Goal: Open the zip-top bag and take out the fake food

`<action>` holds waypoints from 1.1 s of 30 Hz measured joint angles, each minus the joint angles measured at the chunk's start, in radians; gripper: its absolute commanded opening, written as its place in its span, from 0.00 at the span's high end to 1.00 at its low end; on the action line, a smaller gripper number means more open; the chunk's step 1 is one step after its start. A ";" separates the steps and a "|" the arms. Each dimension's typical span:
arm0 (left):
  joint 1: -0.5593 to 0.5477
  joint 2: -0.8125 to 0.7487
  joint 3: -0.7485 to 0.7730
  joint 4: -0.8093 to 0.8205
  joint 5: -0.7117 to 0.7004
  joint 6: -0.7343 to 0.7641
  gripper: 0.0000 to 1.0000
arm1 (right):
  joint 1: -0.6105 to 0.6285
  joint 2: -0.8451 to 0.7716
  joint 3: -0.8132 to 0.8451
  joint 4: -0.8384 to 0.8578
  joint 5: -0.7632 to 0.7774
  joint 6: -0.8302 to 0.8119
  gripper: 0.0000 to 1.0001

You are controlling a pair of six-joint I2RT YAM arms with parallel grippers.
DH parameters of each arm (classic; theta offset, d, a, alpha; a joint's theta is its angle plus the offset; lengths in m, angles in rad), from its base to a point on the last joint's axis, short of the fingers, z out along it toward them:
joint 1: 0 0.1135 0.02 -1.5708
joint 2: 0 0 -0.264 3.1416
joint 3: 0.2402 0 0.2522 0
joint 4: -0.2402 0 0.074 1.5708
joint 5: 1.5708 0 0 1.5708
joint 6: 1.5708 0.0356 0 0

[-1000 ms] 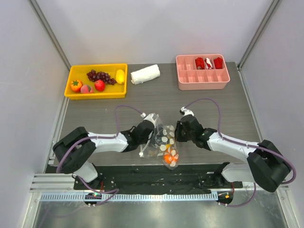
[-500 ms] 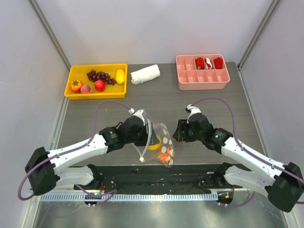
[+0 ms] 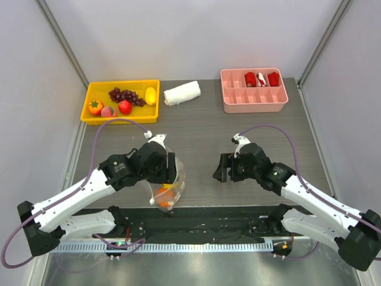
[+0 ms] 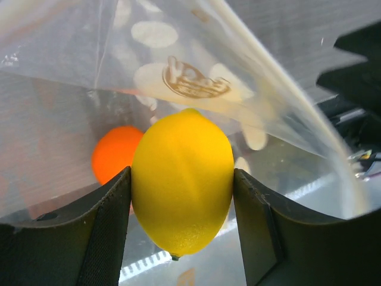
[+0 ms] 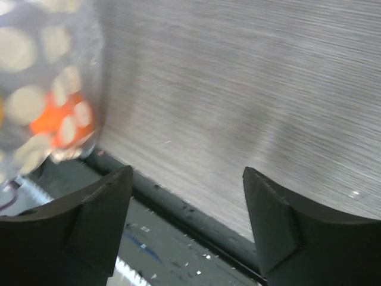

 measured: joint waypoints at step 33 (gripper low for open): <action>0.240 0.130 0.446 -0.003 -0.235 0.192 1.00 | 0.001 -0.134 0.076 0.105 -0.207 0.023 0.01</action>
